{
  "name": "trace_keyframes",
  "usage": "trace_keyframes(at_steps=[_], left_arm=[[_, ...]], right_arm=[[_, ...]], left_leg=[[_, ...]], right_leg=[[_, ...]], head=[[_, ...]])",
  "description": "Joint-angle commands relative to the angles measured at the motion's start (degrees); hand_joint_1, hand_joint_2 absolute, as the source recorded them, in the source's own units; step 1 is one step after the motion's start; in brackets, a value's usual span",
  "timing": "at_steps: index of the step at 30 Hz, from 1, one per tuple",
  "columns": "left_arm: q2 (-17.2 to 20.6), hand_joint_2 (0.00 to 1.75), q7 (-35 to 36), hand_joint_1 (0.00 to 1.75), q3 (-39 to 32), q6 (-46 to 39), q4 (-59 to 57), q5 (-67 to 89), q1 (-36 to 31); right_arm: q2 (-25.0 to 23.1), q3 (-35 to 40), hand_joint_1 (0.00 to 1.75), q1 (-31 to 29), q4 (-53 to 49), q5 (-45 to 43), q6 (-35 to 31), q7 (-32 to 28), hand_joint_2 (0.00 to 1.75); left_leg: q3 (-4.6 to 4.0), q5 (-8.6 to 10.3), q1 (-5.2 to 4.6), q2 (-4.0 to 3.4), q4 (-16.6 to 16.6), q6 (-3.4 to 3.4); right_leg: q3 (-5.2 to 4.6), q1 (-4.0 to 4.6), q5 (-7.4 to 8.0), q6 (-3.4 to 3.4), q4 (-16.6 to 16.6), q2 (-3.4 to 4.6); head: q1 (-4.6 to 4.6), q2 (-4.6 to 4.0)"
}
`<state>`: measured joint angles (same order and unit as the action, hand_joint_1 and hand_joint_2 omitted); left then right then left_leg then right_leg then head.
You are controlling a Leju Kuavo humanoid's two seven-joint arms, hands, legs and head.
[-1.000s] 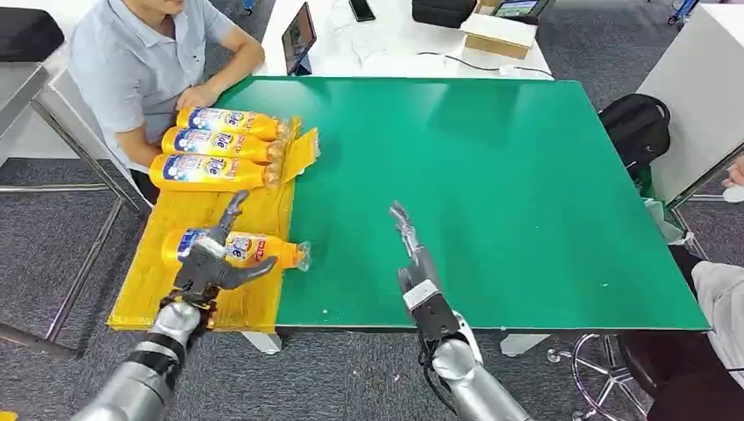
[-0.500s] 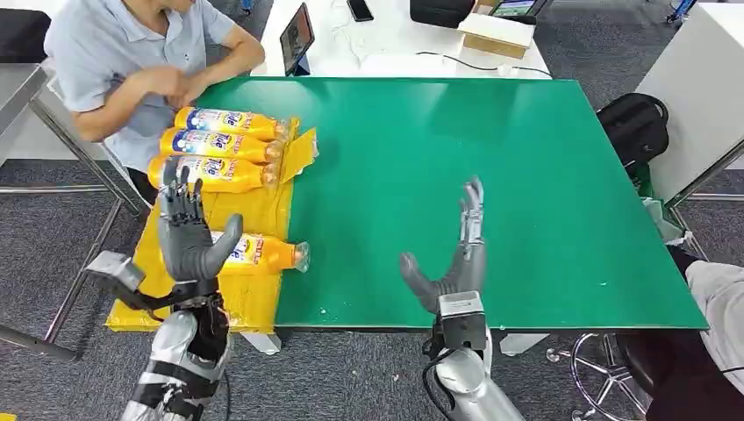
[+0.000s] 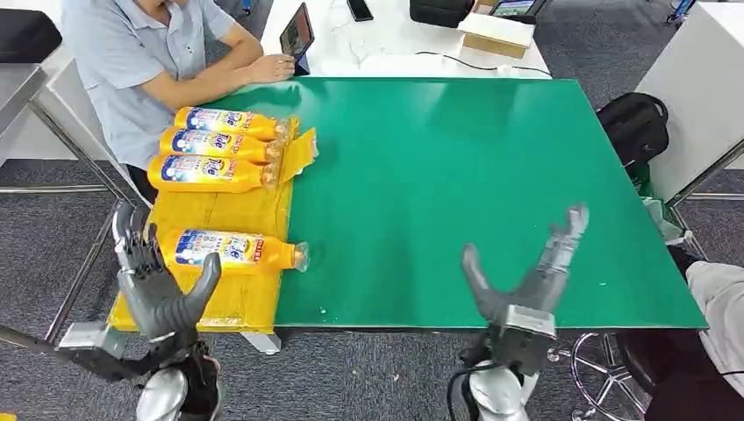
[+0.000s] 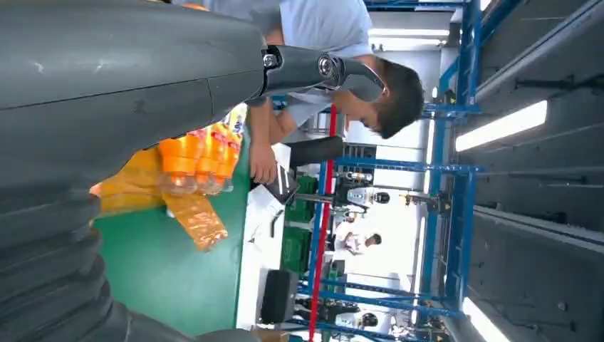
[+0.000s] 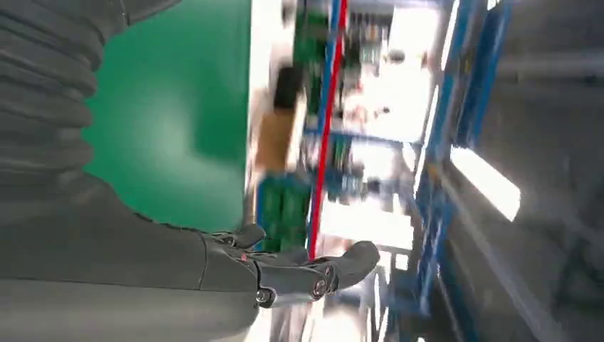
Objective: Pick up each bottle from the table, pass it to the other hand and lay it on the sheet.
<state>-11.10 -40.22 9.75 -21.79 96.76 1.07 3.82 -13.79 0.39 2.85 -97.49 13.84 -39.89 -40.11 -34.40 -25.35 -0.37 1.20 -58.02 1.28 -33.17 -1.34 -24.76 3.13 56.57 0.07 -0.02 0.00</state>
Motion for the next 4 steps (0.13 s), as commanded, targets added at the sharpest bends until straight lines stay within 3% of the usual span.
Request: trace_keyframes(at_steps=[1,4], left_arm=[[1.4,1.75,0.2,0.0,1.2,0.7,0.7,1.5,2.3],[1.6,1.75,0.2,0.0,1.8,0.5,-0.4,2.4,2.7]], right_arm=[[-2.4,-8.4,0.0,1.1,2.1,-2.3,-0.1,0.1,1.75],[-2.4,-8.1,0.0,1.0,2.9,-2.2,-0.1,0.1,1.75]], left_leg=[[0.2,-0.05,0.1,-0.08,0.0,-0.09],[0.2,-0.01,0.06,-0.13,0.1,-0.09]], right_leg=[[0.24,0.12,-0.01,-0.16,-0.1,-0.01],[0.22,0.09,0.03,-0.15,-0.1,0.04]], head=[[0.02,0.0],[0.0,0.0]])
